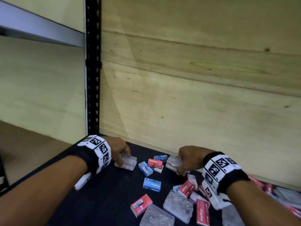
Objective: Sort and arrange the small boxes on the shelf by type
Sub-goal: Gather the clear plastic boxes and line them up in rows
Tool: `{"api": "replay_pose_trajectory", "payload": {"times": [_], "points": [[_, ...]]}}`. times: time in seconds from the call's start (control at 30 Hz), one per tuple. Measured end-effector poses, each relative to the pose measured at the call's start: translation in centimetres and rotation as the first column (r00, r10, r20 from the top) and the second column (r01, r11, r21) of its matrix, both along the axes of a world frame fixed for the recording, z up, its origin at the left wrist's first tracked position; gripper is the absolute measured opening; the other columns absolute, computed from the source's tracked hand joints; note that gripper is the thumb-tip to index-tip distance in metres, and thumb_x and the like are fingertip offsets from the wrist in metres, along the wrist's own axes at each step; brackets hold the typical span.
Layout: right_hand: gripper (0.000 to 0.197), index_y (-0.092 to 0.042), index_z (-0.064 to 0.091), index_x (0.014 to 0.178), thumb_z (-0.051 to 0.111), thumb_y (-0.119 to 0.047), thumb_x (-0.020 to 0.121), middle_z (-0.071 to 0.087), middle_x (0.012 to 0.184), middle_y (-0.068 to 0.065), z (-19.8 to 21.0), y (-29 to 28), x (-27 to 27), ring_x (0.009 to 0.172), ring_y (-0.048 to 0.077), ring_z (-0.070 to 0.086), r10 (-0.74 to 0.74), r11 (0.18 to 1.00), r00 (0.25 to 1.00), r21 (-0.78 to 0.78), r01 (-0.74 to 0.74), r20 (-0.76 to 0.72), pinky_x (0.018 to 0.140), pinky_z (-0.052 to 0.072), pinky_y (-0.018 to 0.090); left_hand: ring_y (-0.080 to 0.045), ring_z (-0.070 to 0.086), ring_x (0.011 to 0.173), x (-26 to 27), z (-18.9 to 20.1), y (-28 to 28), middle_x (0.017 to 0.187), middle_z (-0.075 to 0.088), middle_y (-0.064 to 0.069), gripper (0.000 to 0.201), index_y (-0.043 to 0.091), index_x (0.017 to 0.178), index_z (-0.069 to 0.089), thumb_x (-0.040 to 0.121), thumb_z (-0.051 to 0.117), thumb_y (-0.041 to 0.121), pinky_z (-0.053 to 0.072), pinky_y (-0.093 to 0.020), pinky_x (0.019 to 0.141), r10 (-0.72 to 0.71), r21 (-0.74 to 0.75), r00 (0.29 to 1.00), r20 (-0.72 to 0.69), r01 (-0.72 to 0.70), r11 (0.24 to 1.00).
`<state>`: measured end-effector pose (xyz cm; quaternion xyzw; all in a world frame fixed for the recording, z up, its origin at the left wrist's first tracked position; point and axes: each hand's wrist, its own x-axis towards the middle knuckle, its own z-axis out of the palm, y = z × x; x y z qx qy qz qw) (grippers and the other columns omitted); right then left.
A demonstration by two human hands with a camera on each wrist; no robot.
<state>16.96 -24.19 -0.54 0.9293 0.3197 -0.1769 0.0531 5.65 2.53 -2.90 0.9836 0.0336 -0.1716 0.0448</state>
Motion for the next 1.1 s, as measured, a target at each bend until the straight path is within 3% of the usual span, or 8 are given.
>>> {"api": "replay_pose_trajectory", "payload": {"times": [0.1, 0.17, 0.27, 0.43, 0.63, 0.8, 0.97, 1.1], "points": [[0.047, -0.012, 0.071, 0.103, 0.065, -0.052, 0.08, 0.073, 0.099, 0.005, 0.7, 0.4, 0.8, 0.09, 0.02, 0.066, 0.015, 0.996, 0.999, 0.094, -0.012, -0.038, 0.087, 0.051, 0.037, -0.007, 0.057, 0.103, -0.2, 0.0, 1.2, 0.119, 0.064, 0.014, 0.041, 0.036, 0.126, 0.059, 0.086, 0.068, 0.041, 0.044, -0.023, 0.091, 0.072, -0.088, 0.997, 0.01, -0.071, 0.994], [0.052, -0.007, 0.07, 0.101, 0.053, -0.054, 0.089, 0.072, 0.091, 0.005, 0.6, 1.0, 1.3, 0.08, 0.018, 0.062, 0.018, 0.984, 0.995, 0.177, -0.001, -0.095, 0.081, 0.049, 0.034, -0.008, 0.059, 0.103, -0.3, 0.1, 2.1, 0.11, 0.066, 0.016, 0.031, 0.04, 0.117, 0.058, 0.087, 0.065, 0.046, 0.046, -0.028, 0.096, 0.115, -0.13, 0.993, 0.021, -0.111, 0.985], [0.049, -0.01, 0.063, 0.096, 0.038, -0.052, 0.1, 0.065, 0.084, 0.007, 0.4, 2.5, 1.7, 0.074, 0.019, 0.06, 0.012, 0.952, 0.984, 0.302, 0.044, -0.18, 0.073, 0.049, 0.031, -0.008, 0.056, 0.107, -0.4, 0.3, 3.2, 0.115, 0.062, 0.016, 0.033, 0.038, 0.125, 0.055, 0.094, 0.053, 0.049, 0.043, -0.03, 0.101, 0.145, -0.096, 0.989, 0.013, -0.143, 0.985], [0.055, -0.015, 0.058, 0.086, 0.03, -0.061, 0.1, 0.064, 0.073, 0.0, 0.2, 5.5, 1.9, 0.062, 0.015, 0.061, 0.079, 0.912, 0.981, 0.409, 0.0, -0.175, 0.067, 0.054, 0.028, -0.015, 0.058, 0.106, 0.1, 0.0, 4.9, 0.116, 0.063, 0.003, 0.039, 0.022, 0.123, 0.058, 0.103, 0.035, 0.046, 0.043, -0.028, 0.096, 0.139, -0.076, 0.988, 0.061, -0.135, 0.988], [0.039, -0.013, 0.049, 0.094, 0.038, -0.05, 0.102, 0.069, 0.081, 0.006, -0.8, 9.2, 2.8, 0.065, 0.016, 0.066, 0.114, 0.896, 0.968, 0.443, -0.003, -0.225, 0.063, 0.056, 0.027, -0.012, 0.057, 0.078, 0.7, -1.1, 6.6, 0.083, 0.061, 0.004, 0.038, 0.02, 0.111, 0.061, 0.102, 0.036, 0.048, 0.047, -0.028, 0.082, 0.162, -0.191, 0.978, 0.128, -0.136, 0.972], [0.027, -0.021, 0.047, 0.105, 0.051, -0.046, 0.098, 0.06, 0.091, -0.003, -0.3, 11.6, 2.4, 0.079, 0.014, 0.058, 0.188, 0.953, 0.98, 0.254, -0.167, -0.061, 0.072, 0.045, 0.03, -0.009, 0.059, 0.095, 0.8, -2.0, 7.5, 0.101, 0.061, 0.014, 0.046, 0.03, 0.121, 0.057, 0.089, 0.053, 0.063, 0.048, -0.027, 0.089, 0.182, -0.187, 0.977, 0.107, -0.16, 0.969], [0.041, -0.015, 0.057, 0.12, 0.063, -0.043, 0.091, 0.063, 0.115, 0.005, -0.1, 13.5, 2.1, 0.095, 0.02, 0.057, 0.237, 0.963, 0.971, 0.126, -0.24, 0.04, 0.078, 0.045, 0.029, -0.01, 0.06, 0.093, 1.1, -1.8, 8.9, 0.106, 0.063, 0.009, 0.038, 0.027, 0.12, 0.056, 0.087, 0.069, 0.041, 0.046, -0.022, 0.078, 0.186, -0.169, 0.975, 0.122, -0.164, 0.972], [0.043, -0.015, 0.059, 0.12, 0.064, -0.047, 0.091, 0.063, 0.119, 0.006, -0.3, 15.0, 1.7, 0.101, 0.022, 0.06, 0.245, 0.96, 0.969, 0.132, -0.248, 0.038, 0.082, 0.047, 0.031, -0.015, 0.059, 0.105, 1.2, -1.8, 10.8, 0.118, 0.062, 0.005, 0.04, 0.026, 0.126, 0.052, 0.091, 0.064, 0.04, 0.047, -0.026, 0.089, 0.242, -0.074, 0.961, 0.133, -0.234, 0.97]]}}
